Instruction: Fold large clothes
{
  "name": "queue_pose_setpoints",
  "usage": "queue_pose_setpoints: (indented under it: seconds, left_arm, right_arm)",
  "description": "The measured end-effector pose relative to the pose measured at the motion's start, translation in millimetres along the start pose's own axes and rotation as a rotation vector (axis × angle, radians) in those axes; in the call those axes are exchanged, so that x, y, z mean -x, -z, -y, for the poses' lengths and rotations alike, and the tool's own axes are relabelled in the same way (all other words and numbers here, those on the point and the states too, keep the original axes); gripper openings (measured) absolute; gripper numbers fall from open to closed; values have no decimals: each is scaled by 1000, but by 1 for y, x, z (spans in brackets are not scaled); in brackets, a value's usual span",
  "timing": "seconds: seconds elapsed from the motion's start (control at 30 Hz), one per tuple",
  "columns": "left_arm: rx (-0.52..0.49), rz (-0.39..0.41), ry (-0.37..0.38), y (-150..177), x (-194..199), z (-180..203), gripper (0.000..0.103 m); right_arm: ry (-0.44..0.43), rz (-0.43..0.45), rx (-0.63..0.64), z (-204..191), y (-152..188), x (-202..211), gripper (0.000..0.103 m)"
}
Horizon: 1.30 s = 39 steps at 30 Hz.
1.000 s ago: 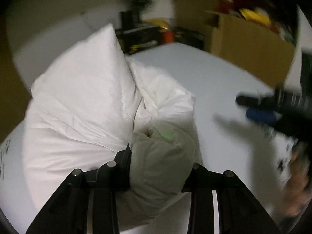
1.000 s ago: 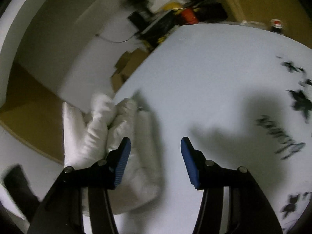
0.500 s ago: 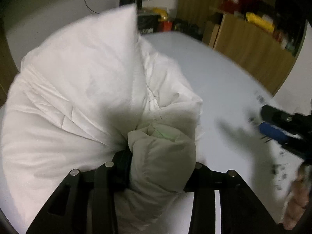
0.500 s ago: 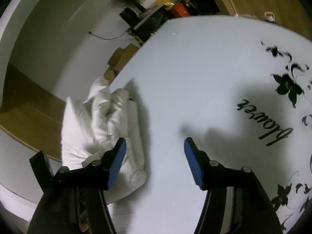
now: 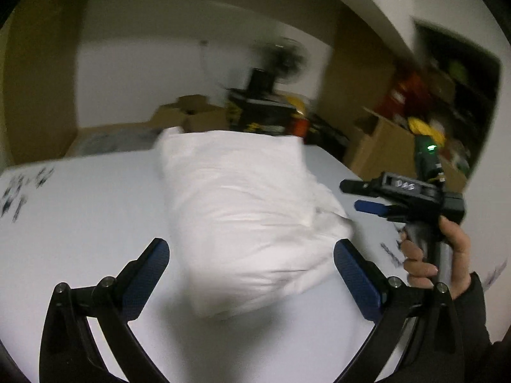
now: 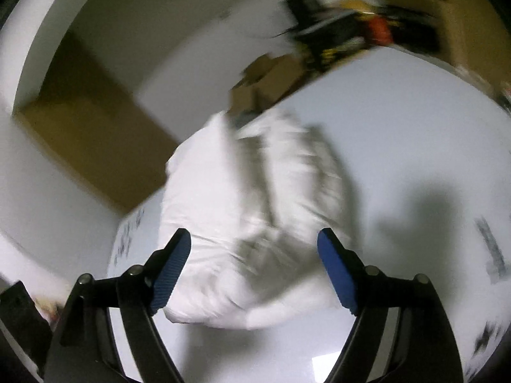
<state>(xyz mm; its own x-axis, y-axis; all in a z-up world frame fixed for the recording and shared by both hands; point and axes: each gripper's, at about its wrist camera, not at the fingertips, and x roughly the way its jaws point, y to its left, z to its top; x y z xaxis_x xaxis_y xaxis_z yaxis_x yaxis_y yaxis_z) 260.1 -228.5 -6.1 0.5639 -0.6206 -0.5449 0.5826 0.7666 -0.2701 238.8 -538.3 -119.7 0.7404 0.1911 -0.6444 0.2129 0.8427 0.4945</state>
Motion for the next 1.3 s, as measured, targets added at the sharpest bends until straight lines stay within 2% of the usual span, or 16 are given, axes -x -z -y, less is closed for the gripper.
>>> queue_pose_setpoints:
  seconds: [0.07, 0.1, 0.13, 0.3, 0.43, 0.47, 0.5, 0.57, 0.6, 0.73, 0.83, 0.87, 0.97, 1.1, 1.2, 1.3]
  left_arm:
    - [64, -9, 4, 3, 7, -24, 103]
    - [94, -17, 4, 4, 8, -32, 103]
    - [109, -22, 3, 7, 10, -36, 103]
    - [130, -37, -18, 9, -3, -57, 103]
    - [157, -89, -25, 1, -35, -56, 103]
    - [153, -98, -25, 2, -42, -53, 103]
    - [150, -105, -27, 4, -45, -51, 103]
    - [152, -118, -41, 3, -48, -52, 103]
    - [161, -112, -57, 1, -46, -56, 103]
    - [211, -89, -151, -14, -46, -74, 103]
    - [207, -99, -235, -41, -71, -69, 103]
    - [173, -94, -269, -50, -82, -61, 103]
    - [33, -75, -378, -80, -139, -33, 103]
    - [-21, -120, -437, -108, -219, -21, 102]
    - [-88, -117, -444, -106, -263, -10, 102]
    - [-145, -182, -497, -84, -307, -8, 103]
  right_arm:
    - [43, -142, 42, -7, -12, -39, 83]
    - [69, -259, 46, -5, -13, -63, 83]
    - [70, -311, 38, -1, -11, -73, 83]
    - [12, -313, 128, -8, 9, -60, 82]
    - [105, -272, 160, -9, 23, -82, 79]
    - [98, -272, 142, -7, 24, -86, 69]
    - [71, -277, 99, -2, 22, -86, 36]
    - [8, -280, -5, 11, 17, -71, 19]
    - [-19, -246, -17, 14, 15, -55, 16]
    - [-107, -114, -13, 23, 26, -5, 15]
    - [-54, -163, -11, 45, 43, -29, 15]
    - [-85, -179, -33, 55, 48, -38, 15]
    - [-108, -155, -2, 55, 52, -39, 16]
    - [-49, -128, 93, 50, 49, -42, 17]
    - [-4, -114, 148, 33, 53, -53, 19]
    - [47, -94, 223, 16, 60, -63, 23]
